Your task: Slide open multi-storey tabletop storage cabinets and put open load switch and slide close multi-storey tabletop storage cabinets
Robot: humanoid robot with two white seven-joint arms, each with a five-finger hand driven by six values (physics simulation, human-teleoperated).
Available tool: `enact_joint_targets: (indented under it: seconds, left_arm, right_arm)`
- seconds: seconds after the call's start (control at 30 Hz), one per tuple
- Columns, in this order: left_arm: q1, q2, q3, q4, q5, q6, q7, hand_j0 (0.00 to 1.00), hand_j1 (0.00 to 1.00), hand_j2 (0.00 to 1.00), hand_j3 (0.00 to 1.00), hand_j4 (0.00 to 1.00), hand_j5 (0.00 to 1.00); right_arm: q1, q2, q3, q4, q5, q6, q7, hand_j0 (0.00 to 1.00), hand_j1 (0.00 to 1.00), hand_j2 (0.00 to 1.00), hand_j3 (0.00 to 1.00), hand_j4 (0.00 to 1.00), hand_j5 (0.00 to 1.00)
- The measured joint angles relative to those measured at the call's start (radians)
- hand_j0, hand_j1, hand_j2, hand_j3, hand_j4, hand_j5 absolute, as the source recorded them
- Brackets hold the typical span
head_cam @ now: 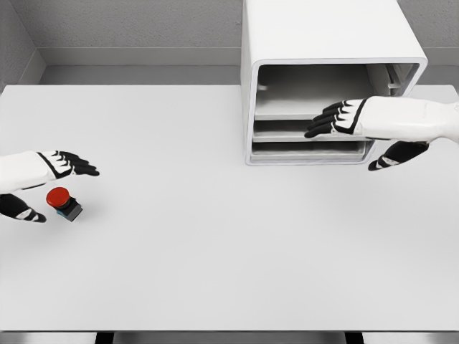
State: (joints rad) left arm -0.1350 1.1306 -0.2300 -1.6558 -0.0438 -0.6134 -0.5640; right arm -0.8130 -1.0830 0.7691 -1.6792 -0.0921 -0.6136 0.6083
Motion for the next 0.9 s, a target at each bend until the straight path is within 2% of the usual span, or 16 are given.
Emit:
enact_joint_targets:
  seconds: [0.2, 0.43, 0.5, 0.83, 0.87, 0.9]
  left_arm:
    - [-0.005, -0.027, -0.031, 0.066, -0.022, 0.000, 0.015, 1.00, 1.00, 1.00, 1.00, 1.00, 1.00]
    - [-0.037, -0.045, -0.043, 0.079, -0.131, 0.000, 0.009, 1.00, 1.00, 1.00, 1.00, 1.00, 1.00]
    - [-0.058, -0.062, -0.046, 0.085, -0.148, 0.000, 0.008, 1.00, 1.00, 1.00, 1.00, 1.00, 1.00]
    - [-0.066, -0.116, -0.075, 0.162, -0.167, 0.000, 0.011, 1.00, 1.00, 1.00, 1.00, 1.00, 1.00]
    - [-0.066, -0.117, -0.076, 0.167, -0.168, 0.000, 0.012, 0.99, 0.99, 0.99, 0.99, 0.99, 0.99]
    - [-0.066, -0.118, -0.077, 0.171, -0.168, 0.000, 0.012, 0.89, 0.89, 0.89, 0.89, 0.89, 0.89]
  right_arm:
    - [0.003, 0.042, 0.001, 0.006, 0.024, 0.000, 0.003, 1.00, 1.00, 1.00, 1.00, 1.00, 1.00]
    - [0.011, 0.080, 0.003, 0.042, 0.027, 0.000, 0.003, 1.00, 1.00, 1.00, 1.00, 1.00, 1.00]
    - [0.009, 0.094, 0.002, 0.067, 0.026, 0.000, 0.003, 1.00, 1.00, 1.00, 1.00, 1.00, 1.00]
    - [0.006, 0.151, 0.002, 0.198, 0.024, 0.000, 0.003, 1.00, 1.00, 1.00, 1.00, 1.00, 1.00]
    - [0.006, 0.155, 0.002, 0.206, 0.025, 0.000, 0.003, 1.00, 1.00, 1.00, 1.00, 1.00, 1.00]
    - [0.006, 0.157, 0.002, 0.212, 0.025, 0.000, 0.003, 1.00, 1.00, 1.00, 1.00, 1.00, 1.00]
